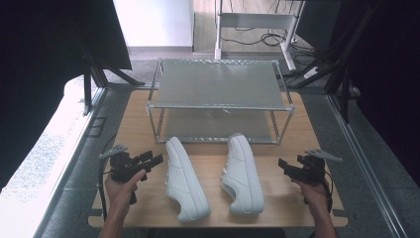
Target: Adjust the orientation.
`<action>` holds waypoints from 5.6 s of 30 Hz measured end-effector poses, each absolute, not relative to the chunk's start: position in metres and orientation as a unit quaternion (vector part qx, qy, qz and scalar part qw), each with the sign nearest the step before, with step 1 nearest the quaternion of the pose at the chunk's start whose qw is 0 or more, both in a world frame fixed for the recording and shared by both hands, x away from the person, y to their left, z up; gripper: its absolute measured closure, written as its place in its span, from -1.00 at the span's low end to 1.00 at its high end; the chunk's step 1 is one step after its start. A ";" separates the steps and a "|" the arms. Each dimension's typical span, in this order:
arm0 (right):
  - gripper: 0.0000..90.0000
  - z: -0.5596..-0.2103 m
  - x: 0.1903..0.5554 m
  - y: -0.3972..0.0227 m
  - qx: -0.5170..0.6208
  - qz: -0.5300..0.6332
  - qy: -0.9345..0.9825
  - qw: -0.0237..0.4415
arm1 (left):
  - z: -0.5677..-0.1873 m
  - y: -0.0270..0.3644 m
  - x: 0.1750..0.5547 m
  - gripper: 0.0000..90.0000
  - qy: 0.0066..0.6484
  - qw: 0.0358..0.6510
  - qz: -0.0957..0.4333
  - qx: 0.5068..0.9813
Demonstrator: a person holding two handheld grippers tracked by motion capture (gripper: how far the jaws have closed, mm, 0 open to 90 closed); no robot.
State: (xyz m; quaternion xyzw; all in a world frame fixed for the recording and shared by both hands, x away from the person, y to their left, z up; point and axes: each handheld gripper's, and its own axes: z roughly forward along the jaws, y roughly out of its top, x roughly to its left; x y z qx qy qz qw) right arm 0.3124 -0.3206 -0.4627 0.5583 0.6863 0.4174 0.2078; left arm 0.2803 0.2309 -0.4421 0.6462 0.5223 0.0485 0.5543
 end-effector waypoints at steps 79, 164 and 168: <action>-0.37 -0.472 0.311 -0.337 0.597 0.394 0.661 0.225 | -0.465 0.197 0.270 1.00 0.523 0.493 0.019 0.695; -0.36 -0.482 0.311 -0.341 0.615 0.373 0.660 0.218 | -0.452 0.100 0.270 1.00 0.437 0.394 0.042 0.807; -0.36 -0.482 0.312 -0.342 0.615 0.371 0.662 0.217 | -0.455 0.121 0.276 1.00 0.457 0.400 0.036 0.793</action>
